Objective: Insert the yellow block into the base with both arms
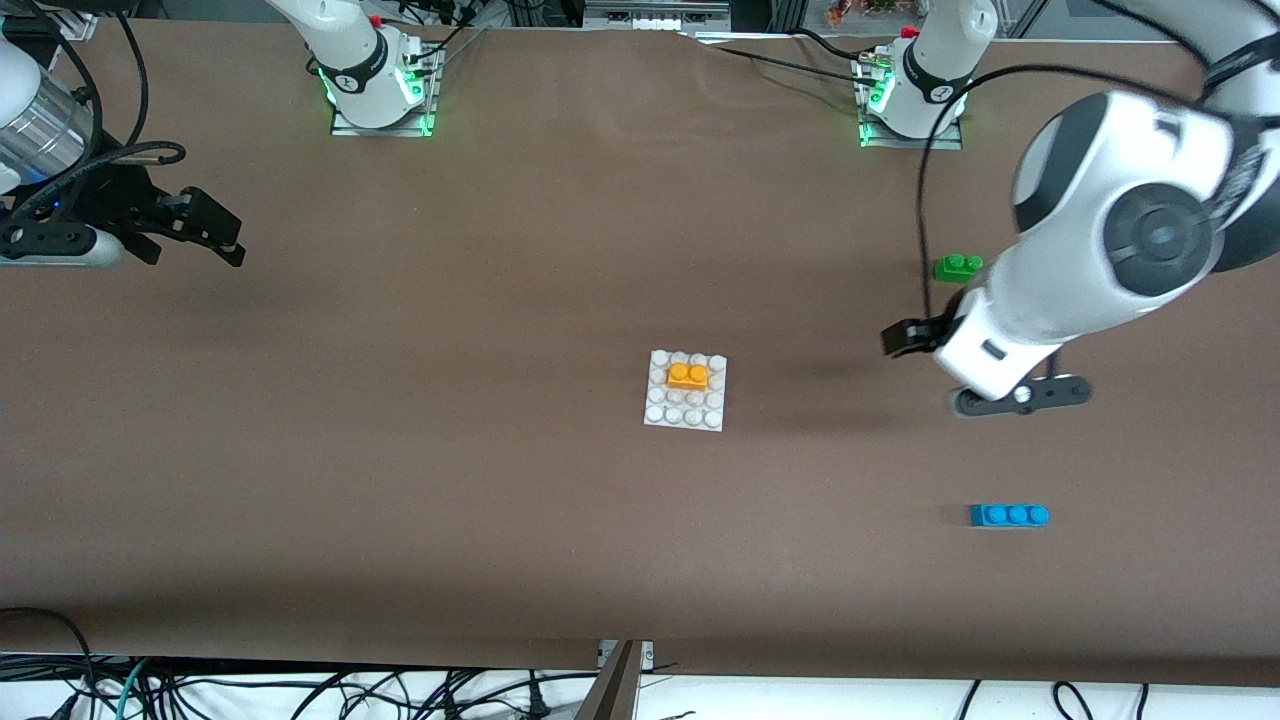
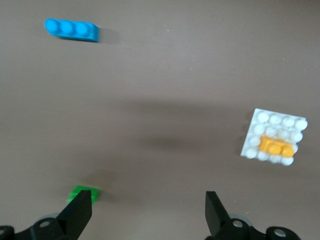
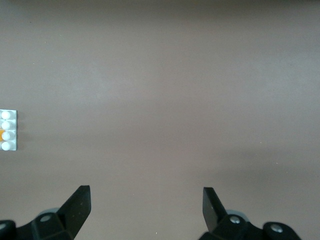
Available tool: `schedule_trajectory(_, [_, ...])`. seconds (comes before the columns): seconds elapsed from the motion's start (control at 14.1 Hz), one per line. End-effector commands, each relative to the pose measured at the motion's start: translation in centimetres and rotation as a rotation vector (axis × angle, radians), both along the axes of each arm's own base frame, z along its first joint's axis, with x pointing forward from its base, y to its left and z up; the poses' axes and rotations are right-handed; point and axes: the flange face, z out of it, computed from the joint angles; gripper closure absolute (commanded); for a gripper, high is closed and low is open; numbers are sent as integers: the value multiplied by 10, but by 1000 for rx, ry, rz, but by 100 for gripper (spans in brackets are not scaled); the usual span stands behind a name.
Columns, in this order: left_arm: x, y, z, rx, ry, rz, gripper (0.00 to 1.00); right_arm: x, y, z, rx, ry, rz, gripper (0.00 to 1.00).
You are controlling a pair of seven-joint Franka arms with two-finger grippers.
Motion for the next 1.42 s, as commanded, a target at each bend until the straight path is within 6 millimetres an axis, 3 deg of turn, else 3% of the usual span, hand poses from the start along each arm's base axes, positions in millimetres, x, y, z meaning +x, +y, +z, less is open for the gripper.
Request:
schedule_trajectory(0.0, [-22,40,49,-18,-21,-96,0,-2,1,5,11,-9,4,1])
schedule_trajectory(0.14, [-37,79,69,-34,1,-168,0,-2,1,5,10,-12,4,1])
schedule_trajectory(0.21, [-50,86,77,-34,-2,-215,0,-2,1,4,9,-9,4,1])
schedule_trajectory(0.28, [-61,103,72,-32,-8,-216,0,-2,1,4,9,-8,4,1])
schedule_trajectory(0.43, [-81,108,57,-22,-68,-215,0,-3,1,6,9,-11,4,1])
schedule_trajectory(0.57, [-82,118,51,-41,-84,-187,0,-2,1,6,10,-12,4,1])
schedule_trajectory(0.99, [-84,144,58,-39,-62,-140,0,-2,1,5,10,-12,4,1])
schedule_trajectory(1.35, [-84,148,57,-33,-60,-136,0,-2,1,5,10,-11,4,1])
